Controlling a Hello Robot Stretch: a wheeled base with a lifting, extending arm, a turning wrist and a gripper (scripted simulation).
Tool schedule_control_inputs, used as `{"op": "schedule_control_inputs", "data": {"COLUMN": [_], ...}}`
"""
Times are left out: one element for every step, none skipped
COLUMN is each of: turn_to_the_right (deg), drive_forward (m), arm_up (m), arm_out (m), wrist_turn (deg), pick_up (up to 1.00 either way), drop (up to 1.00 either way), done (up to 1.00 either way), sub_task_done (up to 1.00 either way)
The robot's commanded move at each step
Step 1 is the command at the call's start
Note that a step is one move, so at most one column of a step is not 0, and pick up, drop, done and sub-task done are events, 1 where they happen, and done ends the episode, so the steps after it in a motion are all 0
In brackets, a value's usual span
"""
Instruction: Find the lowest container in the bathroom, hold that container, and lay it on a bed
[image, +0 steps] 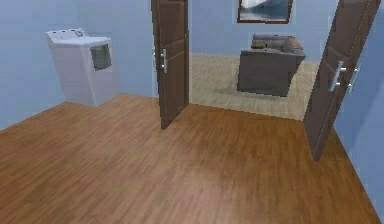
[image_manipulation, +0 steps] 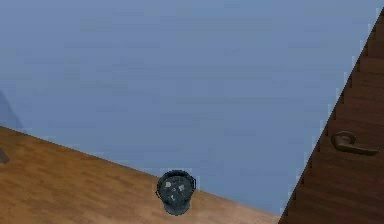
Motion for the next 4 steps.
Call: {"op": "schedule_control_inputs", "data": {"turn_to_the_right": [0.0,0.0,0.0,0.0], "drive_forward": [0.00,0.00,0.00,0.00], "arm_up": [0.30,0.00,0.00,0.00], "arm_out": [0.00,0.44,0.00,0.00], "wrist_turn": [0.0,0.0,45.0,45.0], "pick_up": [0.00,0.00,0.00,0.00], "drop": [0.00,0.00,0.00,0.00], "done": [0.00,0.00,0.00,0.00], "sub_task_done": [0.00,0.00,0.00,0.00]}}
